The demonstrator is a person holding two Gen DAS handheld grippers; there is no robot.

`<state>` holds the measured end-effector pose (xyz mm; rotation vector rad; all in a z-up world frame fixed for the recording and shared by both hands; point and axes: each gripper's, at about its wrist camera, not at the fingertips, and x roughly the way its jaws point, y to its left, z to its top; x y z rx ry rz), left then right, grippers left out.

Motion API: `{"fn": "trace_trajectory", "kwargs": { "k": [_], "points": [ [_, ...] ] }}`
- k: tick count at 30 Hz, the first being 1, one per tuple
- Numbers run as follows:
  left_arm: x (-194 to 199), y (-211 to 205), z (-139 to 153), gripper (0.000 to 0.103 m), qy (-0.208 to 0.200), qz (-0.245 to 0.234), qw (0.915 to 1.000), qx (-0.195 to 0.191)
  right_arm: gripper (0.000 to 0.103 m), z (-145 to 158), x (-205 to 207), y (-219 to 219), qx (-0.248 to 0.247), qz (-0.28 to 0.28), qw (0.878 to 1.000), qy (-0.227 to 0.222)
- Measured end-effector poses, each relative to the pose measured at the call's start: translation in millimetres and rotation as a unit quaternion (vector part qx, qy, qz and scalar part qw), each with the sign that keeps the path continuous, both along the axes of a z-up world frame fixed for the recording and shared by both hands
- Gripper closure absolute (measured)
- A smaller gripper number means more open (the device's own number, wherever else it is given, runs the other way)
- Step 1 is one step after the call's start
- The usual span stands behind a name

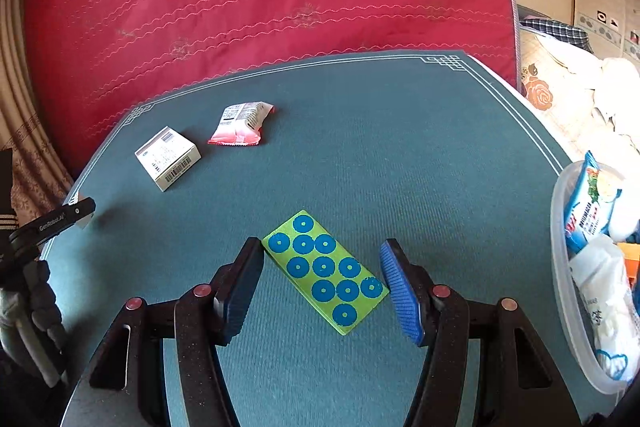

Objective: Organize objects
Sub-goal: 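Carry the green block to the bowl and release it with the right gripper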

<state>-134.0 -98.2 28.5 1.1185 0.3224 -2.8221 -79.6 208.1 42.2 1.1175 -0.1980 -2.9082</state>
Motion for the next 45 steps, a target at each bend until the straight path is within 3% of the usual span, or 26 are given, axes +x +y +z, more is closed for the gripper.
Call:
{"fn": "trace_trajectory", "kwargs": {
  "k": [11,25,30,33,45],
  "points": [
    [5,28,1,0.059,-0.001,-0.037,0.9993,-0.009,0.041,24,48,82,0.008,-0.102,0.994,0.026],
    [13,56,2,0.059,0.001,-0.073,0.9971,-0.02,0.041,30,73,183,-0.002,-0.232,0.972,0.034],
    [13,61,1,0.059,-0.001,-0.079,0.9966,-0.022,0.04,28,75,198,-0.012,-0.255,0.966,0.033],
    [14,63,1,0.059,-0.001,-0.082,0.9963,-0.024,0.033,29,80,202,-0.014,-0.263,0.964,0.038],
    [19,79,1,0.059,-0.001,-0.103,0.9941,-0.032,0.033,47,117,215,-0.017,-0.281,0.957,0.074]
  ]
}}
